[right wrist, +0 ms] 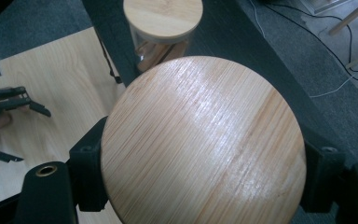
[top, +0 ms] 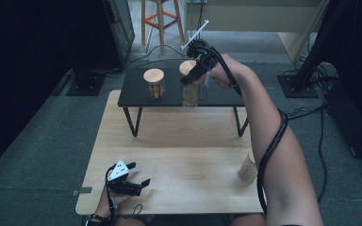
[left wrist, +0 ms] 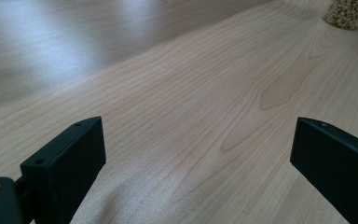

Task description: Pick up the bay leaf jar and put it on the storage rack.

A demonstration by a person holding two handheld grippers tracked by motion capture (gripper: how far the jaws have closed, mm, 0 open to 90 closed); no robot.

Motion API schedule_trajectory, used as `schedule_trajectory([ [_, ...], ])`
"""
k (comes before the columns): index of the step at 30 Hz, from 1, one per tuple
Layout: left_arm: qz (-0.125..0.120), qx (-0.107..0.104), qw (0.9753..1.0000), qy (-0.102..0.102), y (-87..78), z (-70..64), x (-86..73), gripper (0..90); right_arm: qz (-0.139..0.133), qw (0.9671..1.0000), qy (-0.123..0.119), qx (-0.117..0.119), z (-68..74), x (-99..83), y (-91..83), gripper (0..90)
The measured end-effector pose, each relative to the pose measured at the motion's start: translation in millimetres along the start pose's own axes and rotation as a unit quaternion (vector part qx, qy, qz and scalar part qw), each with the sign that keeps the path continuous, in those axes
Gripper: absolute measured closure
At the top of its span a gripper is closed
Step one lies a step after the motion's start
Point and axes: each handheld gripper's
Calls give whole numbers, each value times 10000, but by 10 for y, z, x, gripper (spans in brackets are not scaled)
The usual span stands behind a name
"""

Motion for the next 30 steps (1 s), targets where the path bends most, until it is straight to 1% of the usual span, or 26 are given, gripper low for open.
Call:
schedule_trajectory([
  [5, 2, -7, 10000, -2, 1, 2, 1, 33, -24, 10000, 32, -38, -42, 19, 30, 230],
  [11, 1, -5, 10000, -3, 1, 2, 1, 34, -76, 9998, 151, -59, -100, 16, 64, 229],
  [16, 3, -9, 10000, -4, 1, 4, 2, 34, -137, 9995, 254, -144, -131, 5, 95, 230],
  [17, 0, -9, 10000, -6, 1, 3, 1, 34, -165, 9992, 277, -236, -132, 1, 110, 230],
  [18, 0, -9, 10000, -6, 1, 3, 1, 34, -165, 9992, 277, -236, -132, 1, 110, 230],
  [19, 1, -10, 10000, -7, 0, 4, 1, 34, -194, 9989, 303, -285, -133, -8, 119, 230],
  [21, 1, -4, 10000, -7, 1, 2, 1, 34, -247, 9985, 387, -289, -157, -30, 132, 230],
  [23, 6, 0, 10000, -3, 2, 0, 2, 34, -260, 9984, 398, -292, -167, -38, 136, 230],
  [24, 5, 0, 10000, -5, 1, 0, 2, 34, -314, 9979, 495, -279, -193, -68, 145, 230],
  [27, -15, -4, 10000, 1, -1, -1, -5, 34, -329, 9977, 519, -288, -192, -80, 143, 229],
  [28, -32, -17, 10000, 16, -3, 2, -11, 34, -339, 9975, 504, -348, -164, -83, 143, 229],
  [30, -38, -16, 10000, 10, -3, 2, -13, 33, -344, 9974, 516, -379, -142, -83, 142, 227],
])
Point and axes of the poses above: each handheld gripper's, and its own axes: y roughly forward along the jaws, x roughly out of its top, z roughly to its left, and after that the axes turned 6 degrees about -y, right-handed
